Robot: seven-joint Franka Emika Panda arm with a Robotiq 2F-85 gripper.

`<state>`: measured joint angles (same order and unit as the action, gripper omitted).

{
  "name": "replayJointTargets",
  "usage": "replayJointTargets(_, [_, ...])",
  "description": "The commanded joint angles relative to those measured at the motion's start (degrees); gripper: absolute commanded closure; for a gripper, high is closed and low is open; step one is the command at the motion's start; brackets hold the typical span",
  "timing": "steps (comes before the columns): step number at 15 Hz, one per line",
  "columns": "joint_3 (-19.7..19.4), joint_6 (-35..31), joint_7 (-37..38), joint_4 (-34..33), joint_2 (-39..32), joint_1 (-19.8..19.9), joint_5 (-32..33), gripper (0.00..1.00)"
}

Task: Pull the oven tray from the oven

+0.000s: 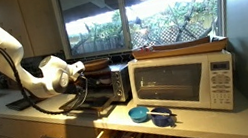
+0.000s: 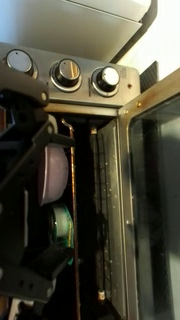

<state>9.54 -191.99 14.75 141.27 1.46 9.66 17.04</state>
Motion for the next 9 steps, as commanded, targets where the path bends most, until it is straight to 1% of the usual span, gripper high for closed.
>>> replayJointTargets(1, [-0.80,-4.59,-4.93,-4.42,-6.68,-1.29,-2.99,0.00])
replayJointTargets(4, [-1.12,-7.26,-6.57,-6.58,-11.18,-4.04,-4.72,0.00])
replayJointTargets(5, [-2.40,-8.27,-8.41,-7.24,-12.32,-6.17,-6.28,0.00])
replayJointTargets(6, [-2.77,-9.18,-9.45,-7.70,-13.01,-6.72,-6.74,0.00])
replayJointTargets(7, [-4.81,-10.74,-13.22,-7.51,-12.54,-9.51,-10.36,0.00])
replayJointTargets(8, [-5.68,-12.19,-15.58,-6.88,-11.82,-11.19,-12.51,0.00])
replayJointTargets(9, [-3.07,-10.19,-11.12,-6.91,-12.01,-7.58,-8.56,0.00])
